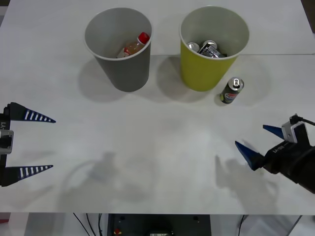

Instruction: Put the can into the green bin and the plastic bottle into the gray bin

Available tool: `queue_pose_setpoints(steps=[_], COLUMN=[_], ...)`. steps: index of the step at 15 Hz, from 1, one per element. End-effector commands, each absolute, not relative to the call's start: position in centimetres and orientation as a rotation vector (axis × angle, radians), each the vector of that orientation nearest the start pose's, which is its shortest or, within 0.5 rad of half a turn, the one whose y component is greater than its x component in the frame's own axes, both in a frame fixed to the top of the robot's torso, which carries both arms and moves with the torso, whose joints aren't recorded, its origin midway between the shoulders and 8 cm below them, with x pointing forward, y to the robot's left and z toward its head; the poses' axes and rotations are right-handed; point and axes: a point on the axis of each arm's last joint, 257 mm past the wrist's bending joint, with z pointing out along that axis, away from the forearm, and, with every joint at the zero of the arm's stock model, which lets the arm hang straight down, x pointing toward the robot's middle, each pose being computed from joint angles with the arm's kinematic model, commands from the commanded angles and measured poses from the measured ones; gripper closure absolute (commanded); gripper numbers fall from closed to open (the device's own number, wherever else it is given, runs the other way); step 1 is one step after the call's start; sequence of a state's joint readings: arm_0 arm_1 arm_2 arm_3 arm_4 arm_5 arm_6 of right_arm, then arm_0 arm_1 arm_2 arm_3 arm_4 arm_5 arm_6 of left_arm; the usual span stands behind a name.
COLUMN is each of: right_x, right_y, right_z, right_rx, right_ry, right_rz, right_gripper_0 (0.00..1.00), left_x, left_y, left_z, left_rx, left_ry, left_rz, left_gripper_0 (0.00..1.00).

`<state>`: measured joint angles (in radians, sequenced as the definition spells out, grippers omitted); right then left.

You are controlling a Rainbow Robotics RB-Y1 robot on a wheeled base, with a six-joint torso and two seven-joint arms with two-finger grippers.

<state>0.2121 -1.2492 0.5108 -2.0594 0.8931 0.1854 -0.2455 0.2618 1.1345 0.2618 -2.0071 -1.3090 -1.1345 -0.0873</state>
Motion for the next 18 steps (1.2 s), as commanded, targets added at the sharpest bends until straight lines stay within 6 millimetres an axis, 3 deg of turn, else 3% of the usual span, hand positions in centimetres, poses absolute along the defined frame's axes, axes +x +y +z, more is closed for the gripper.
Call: queue_pose_setpoints(steps=[1, 10, 18], right_x=[41.3, 45.7, 51.0], right_y=[-27.3, -27.8, -26.6], right_z=[-24.6, -27.8, -27.2], right_rx=[-0.314, -0.169, -0.166], right_ry=[1.893, 1.712, 1.604], right_rz=[0.213, 0.183, 0.160], right_gripper_0=[0.00, 0.00, 0.00], left_x=[34.1, 34.1, 34.1], left_y=[28.6, 28.6, 28.6], left_z=[-16.7, -16.7, -16.7], left_rx=[1.762, 1.762, 1.762], left_ry=[1.444, 1.444, 1.444], left_rz=[-0.118, -0.118, -0.118], left_gripper_0=[0.00, 0.00, 0.00])
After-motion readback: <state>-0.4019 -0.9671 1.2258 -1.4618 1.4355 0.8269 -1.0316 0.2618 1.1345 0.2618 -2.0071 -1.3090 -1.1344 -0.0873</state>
